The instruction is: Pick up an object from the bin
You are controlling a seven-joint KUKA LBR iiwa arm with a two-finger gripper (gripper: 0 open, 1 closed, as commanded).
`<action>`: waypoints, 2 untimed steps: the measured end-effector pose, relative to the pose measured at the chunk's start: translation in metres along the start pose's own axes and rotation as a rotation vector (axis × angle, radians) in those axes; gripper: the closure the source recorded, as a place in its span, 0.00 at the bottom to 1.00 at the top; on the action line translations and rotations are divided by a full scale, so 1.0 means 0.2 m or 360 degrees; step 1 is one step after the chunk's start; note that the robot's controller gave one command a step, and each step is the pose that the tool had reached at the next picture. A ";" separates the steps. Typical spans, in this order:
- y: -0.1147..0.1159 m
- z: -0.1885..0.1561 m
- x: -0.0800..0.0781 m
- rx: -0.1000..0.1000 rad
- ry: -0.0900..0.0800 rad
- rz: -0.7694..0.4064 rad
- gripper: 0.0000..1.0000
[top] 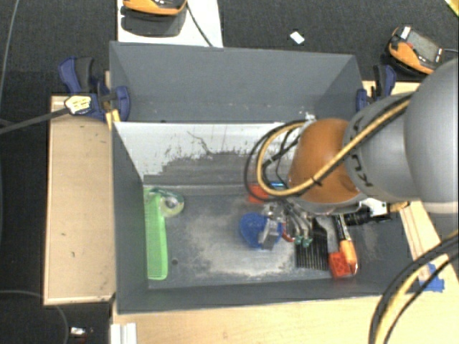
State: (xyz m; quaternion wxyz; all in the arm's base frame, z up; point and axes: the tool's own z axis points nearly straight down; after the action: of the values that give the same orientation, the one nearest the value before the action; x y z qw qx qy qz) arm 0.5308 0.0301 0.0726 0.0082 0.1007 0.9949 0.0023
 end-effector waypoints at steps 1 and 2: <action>0.00 0.00 0.00 0.0000 0.0000 -0.0002 1.00; 0.00 -0.08 0.00 0.0000 -0.0002 -0.0004 1.00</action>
Offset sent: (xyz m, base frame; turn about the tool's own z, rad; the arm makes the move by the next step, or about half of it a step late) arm 0.0001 0.0001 0.0335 -0.0005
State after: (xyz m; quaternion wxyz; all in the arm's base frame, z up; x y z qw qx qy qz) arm 0.5304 0.0301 0.0881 0.0090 0.0994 0.9950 0.0024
